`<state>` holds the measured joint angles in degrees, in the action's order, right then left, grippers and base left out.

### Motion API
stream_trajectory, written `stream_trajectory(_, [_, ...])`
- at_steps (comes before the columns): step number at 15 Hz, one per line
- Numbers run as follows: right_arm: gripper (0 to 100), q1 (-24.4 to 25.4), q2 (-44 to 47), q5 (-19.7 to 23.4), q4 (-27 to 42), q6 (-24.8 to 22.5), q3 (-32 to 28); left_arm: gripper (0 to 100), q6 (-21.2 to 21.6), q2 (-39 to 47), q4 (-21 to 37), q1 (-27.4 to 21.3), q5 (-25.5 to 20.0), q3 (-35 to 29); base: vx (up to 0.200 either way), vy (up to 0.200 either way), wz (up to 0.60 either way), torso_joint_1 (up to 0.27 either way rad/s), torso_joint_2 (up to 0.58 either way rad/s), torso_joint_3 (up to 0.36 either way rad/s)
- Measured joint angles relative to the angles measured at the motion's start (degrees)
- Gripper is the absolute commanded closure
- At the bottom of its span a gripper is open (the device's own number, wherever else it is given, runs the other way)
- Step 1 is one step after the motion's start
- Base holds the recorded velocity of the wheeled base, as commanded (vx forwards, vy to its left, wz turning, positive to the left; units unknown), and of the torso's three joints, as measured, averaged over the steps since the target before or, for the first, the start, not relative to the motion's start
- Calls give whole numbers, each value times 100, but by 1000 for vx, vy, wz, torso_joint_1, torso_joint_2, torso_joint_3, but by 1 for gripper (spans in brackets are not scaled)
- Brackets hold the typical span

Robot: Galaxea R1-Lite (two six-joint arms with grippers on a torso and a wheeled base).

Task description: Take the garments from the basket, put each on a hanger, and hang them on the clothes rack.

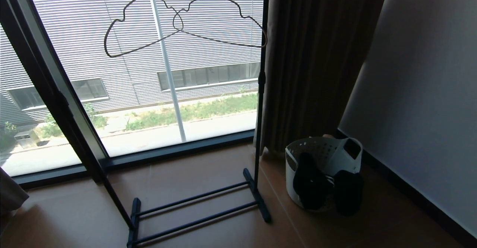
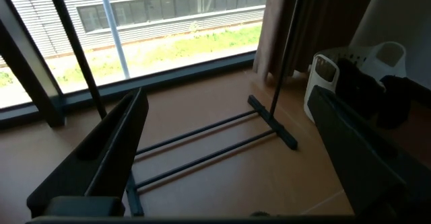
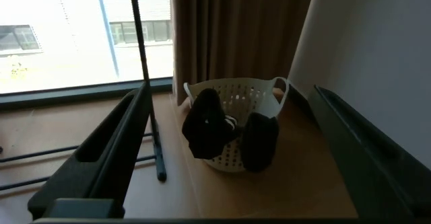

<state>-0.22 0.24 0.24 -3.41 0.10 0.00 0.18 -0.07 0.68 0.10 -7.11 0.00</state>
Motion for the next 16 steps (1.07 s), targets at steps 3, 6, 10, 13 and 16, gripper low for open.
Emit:
stream_trajectory(3, [0,-11,0,0,-2,0,0,0,-2,0,2,-7,2,0,0,-200,0,4,2,1])
stream_trajectory(6, [0,-2,0,-2,2,1,0,0,0,0,0,-2,-2,0,0,-200,0,1,2,4])
stream_trajectory(10, [0,-2,0,-2,5,0,0,0,0,0,-2,-2,-2,0,200,0,0,-1,4,2])
stream_trajectory(13, [0,-5,0,0,5,0,0,0,0,0,0,-5,0,0,200,0,0,7,4,2])
stream_trajectory(16, [0,-5,-2,-2,0,0,0,0,0,0,5,-2,0,0,200,0,0,2,1,-1])
